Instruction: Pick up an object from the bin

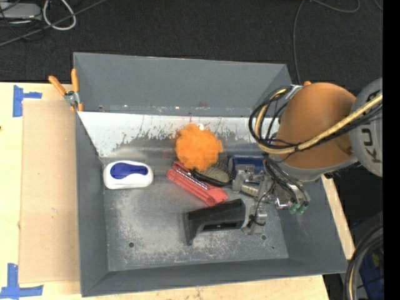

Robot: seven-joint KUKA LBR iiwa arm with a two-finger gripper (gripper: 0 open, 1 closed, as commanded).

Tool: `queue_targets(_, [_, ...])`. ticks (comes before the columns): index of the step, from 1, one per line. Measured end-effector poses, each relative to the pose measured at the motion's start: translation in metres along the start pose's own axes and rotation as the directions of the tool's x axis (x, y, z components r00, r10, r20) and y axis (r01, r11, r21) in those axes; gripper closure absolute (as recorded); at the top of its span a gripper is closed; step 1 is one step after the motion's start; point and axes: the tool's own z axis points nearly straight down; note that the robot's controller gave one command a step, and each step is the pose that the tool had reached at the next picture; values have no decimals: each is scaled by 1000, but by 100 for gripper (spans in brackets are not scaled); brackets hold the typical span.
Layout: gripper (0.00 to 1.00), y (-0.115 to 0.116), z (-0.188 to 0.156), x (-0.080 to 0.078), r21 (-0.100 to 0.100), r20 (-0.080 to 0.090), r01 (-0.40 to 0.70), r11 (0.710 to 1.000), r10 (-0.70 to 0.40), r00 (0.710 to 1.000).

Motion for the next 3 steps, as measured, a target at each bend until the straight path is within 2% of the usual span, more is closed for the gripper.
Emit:
queue_targets(1, [0,0,-4,-1,0,7,0,1000,0,1000])
queue_targets(2, [0,8,85,-8,0,10,43,999,-43,999])
queue_targets(3, [0,11,124,-10,1,16,61,998,-61,998])
